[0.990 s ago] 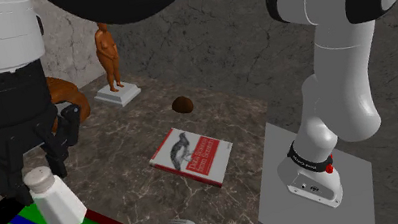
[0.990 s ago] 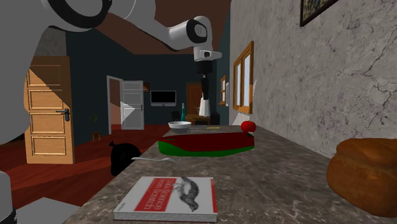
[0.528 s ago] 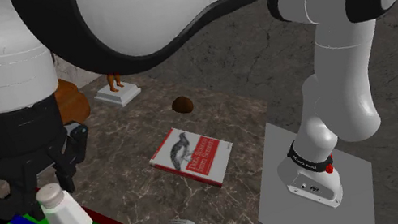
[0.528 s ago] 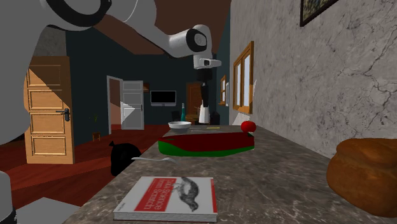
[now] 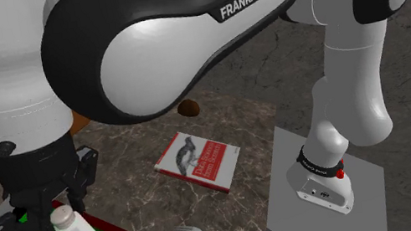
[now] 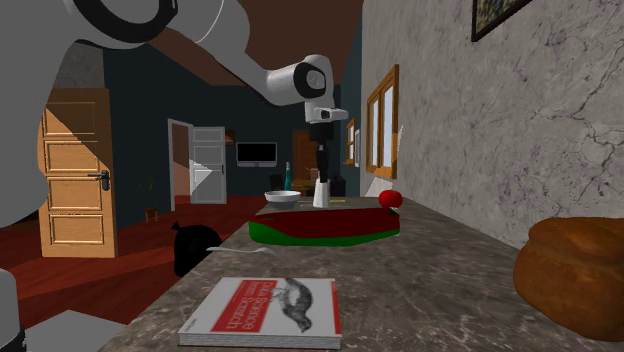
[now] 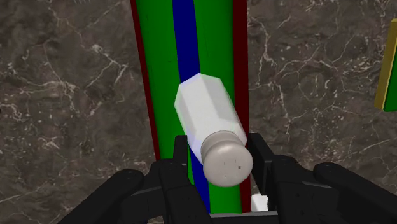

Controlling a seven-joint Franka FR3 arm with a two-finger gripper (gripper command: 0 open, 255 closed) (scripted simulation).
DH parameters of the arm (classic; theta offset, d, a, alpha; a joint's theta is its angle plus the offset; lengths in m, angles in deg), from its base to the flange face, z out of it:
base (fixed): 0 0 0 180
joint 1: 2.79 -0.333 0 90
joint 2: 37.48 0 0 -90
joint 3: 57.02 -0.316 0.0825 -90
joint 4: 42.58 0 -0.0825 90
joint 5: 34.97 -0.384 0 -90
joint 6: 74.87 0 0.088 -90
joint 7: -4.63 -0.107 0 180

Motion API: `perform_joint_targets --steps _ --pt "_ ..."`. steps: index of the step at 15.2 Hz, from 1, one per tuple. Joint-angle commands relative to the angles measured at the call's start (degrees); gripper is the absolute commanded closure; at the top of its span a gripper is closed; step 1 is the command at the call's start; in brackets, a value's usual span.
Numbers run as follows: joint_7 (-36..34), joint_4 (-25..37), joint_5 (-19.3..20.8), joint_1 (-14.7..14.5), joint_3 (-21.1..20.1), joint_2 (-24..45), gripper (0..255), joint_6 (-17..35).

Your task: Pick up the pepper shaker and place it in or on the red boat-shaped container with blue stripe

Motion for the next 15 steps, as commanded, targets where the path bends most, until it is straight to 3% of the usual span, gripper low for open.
perform_joint_targets --steps 1,10,11,15 --pt "-0.20 -1.55 0.15 0.06 0.07 0.12 255 1.67" --pt "-0.31 -2.41 0.31 0.08 0.15 0.30 255 2.68" --pt "-0.31 -2.41 0.31 0.08 0.15 0.30 0 2.68" --pt "-0.31 -2.41 0.30 0.08 0.14 0.30 0 2.68"
